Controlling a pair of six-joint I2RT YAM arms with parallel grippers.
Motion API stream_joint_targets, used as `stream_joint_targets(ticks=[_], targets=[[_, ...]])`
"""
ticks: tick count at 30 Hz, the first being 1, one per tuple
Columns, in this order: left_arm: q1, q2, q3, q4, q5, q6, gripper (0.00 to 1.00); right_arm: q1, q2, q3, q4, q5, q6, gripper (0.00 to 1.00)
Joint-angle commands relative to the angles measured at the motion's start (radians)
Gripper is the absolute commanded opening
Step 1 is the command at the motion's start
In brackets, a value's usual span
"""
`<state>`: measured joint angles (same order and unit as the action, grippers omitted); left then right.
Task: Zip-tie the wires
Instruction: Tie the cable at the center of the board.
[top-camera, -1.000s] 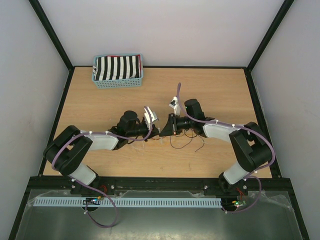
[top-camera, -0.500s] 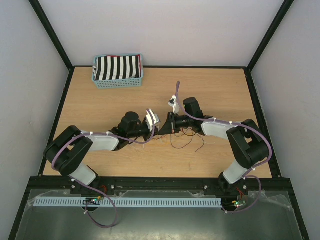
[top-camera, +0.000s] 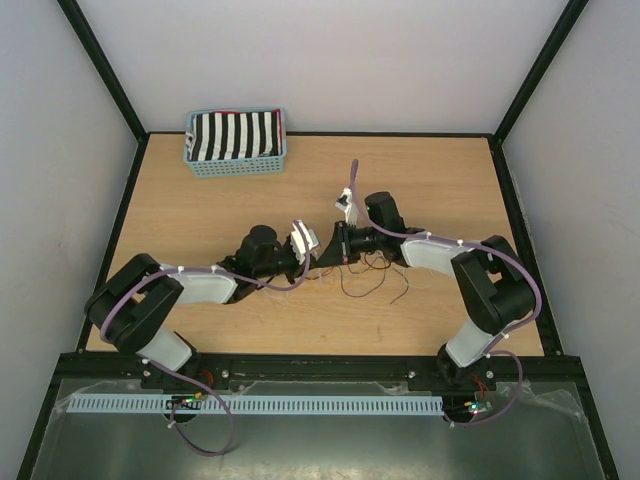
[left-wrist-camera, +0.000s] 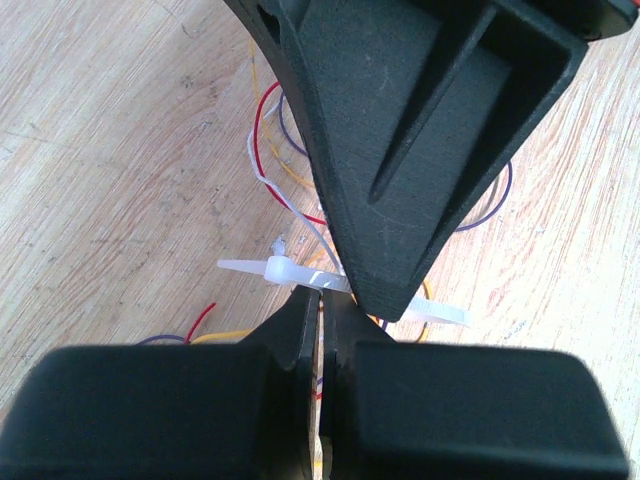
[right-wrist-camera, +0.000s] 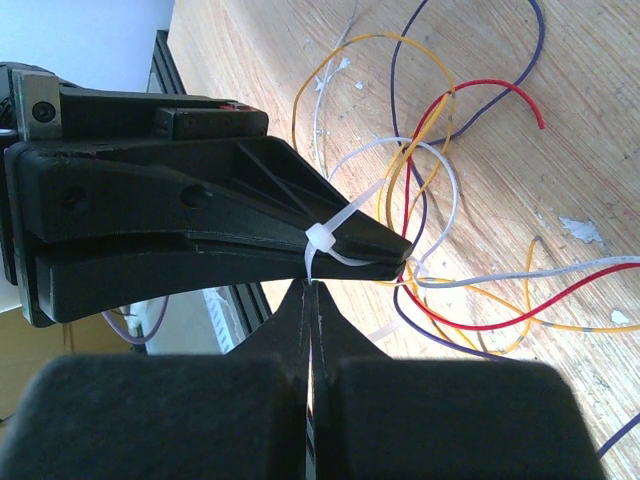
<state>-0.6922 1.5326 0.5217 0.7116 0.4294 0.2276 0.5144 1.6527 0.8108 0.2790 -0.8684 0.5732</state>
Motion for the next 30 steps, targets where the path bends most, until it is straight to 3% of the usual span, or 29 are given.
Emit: stream_joint_targets(ticks=[1, 7, 22, 30], targets=[[-0.010, -0.034, -0.005, 0.015, 0.021, -0.017, 0.00, -0.009, -0.016, 0.018, -0.011, -0.012, -0.045, 0.00], [0.019, -0.045, -0.005, 0.021, 0.045, -0.069, 0.00, -0.009, -0.044, -0.021, -0.028, -0.024, -0.091, 0.00], [0.046, -0.093, -0.030, 0.040, 0.121, -0.101, 0.02, -0.009, -0.074, -0.108, 0.217, -0.103, -0.023, 0.00], [0.046, -0.111, -0.028, 0.043, 0.101, -0.093, 0.00, -0.008, -0.054, -0.100, 0.203, -0.120, -0.013, 0.00]])
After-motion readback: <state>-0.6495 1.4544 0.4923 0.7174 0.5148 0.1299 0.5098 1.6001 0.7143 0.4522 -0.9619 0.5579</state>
